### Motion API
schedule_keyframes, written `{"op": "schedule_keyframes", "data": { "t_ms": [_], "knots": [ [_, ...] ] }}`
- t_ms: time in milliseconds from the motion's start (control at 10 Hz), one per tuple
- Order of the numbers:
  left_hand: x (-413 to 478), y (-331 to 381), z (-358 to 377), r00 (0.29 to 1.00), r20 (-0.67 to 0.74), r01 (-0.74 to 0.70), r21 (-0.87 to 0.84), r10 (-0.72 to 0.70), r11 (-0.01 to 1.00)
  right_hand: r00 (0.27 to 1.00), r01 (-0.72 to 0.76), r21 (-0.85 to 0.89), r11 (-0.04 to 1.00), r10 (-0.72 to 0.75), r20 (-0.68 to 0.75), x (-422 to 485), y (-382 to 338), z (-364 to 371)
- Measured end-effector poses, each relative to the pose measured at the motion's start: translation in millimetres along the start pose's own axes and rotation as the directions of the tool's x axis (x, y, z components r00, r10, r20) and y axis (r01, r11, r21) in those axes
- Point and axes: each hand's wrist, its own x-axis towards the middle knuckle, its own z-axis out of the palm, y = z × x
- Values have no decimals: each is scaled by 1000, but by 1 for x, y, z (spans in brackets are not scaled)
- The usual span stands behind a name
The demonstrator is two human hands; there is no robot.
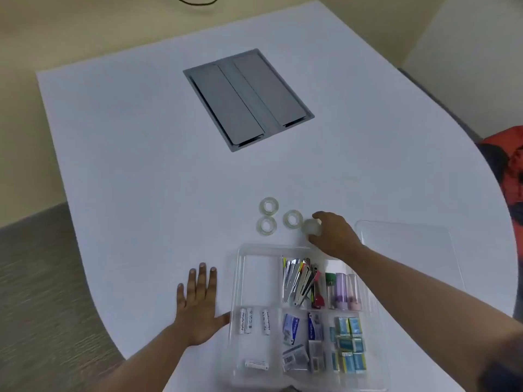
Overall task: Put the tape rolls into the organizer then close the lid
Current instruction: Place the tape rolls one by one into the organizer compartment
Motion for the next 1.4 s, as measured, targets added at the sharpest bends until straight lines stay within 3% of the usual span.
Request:
{"op": "schedule_keyframes", "data": {
  "t_ms": [300,500,600,800,1000,1200,1400],
  "knots": [
    [2,-3,1,999,33,-38,-8,38,999,991,-129,-69,989,127,-38,14,-6,10],
    [0,0,-2,998,45,-39,-9,39,999,980,-165,-4,986,163,-113,13,-4,10],
    [0,-1,-3,998,41,-43,-4,43,999,969,-149,86,985,162,-186,2,-11,2],
    [0,0,-2,999,32,-43,-9,44,999,977,117,272,955,-62,-202,-40,-38,1],
    [-2,0,-2,998,30,-50,-8,50,999,950,313,76,947,-313,-17,-73,-61,17],
    [-3,1,-3,999,23,-43,-4,43,999,915,381,-184,906,-341,216,-83,-73,34],
    [-3,1,-2,999,5,-48,-5,48,999,871,482,-429,764,-365,329,-81,-89,45]
  ]
}}
